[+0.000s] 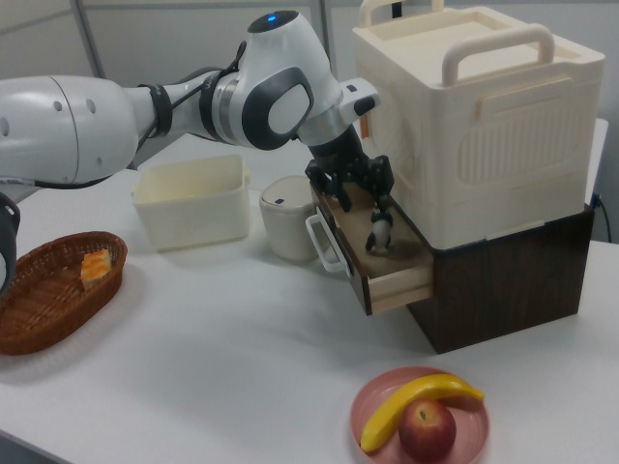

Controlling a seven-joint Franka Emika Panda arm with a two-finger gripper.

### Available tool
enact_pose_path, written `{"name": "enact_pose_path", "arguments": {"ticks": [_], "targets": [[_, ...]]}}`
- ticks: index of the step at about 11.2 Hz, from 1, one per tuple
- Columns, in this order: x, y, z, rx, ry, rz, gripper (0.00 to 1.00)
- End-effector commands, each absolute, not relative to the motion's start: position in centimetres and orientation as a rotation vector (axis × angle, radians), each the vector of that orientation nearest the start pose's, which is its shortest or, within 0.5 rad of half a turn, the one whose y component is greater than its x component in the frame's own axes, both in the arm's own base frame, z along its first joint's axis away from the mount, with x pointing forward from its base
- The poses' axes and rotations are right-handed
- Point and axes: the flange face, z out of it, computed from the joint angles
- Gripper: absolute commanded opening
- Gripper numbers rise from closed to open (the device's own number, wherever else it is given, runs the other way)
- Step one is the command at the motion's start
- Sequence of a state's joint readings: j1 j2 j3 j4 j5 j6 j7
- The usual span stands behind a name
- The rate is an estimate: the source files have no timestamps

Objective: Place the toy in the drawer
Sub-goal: 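Lower the panda toy into the drawer and open the gripper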

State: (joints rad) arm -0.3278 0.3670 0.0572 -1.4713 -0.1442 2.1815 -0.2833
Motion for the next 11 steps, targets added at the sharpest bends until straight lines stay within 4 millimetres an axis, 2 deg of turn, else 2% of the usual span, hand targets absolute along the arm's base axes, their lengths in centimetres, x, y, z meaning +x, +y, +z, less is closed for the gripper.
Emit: {"name": "enact_pose_path", "arguments": {"ticks": [1,4,5,6,7,11], "targets": [[66.9,-19.6,50.4,-3.329,-0.118,-0.495,0.94],[66.9,-18.6,51.0,-3.313,-0.104,-0.501,1.00],[66.7,-18.0,52.2,-3.299,-0.024,-0.533,1.00],[66.6,-16.4,53.1,-3.276,0.056,-0.537,1.00],[66.2,-14.7,54.1,-3.259,0.137,-0.503,1.00],[63.1,-3.5,57.6,-3.232,0.302,-0.252,1.00]]}}
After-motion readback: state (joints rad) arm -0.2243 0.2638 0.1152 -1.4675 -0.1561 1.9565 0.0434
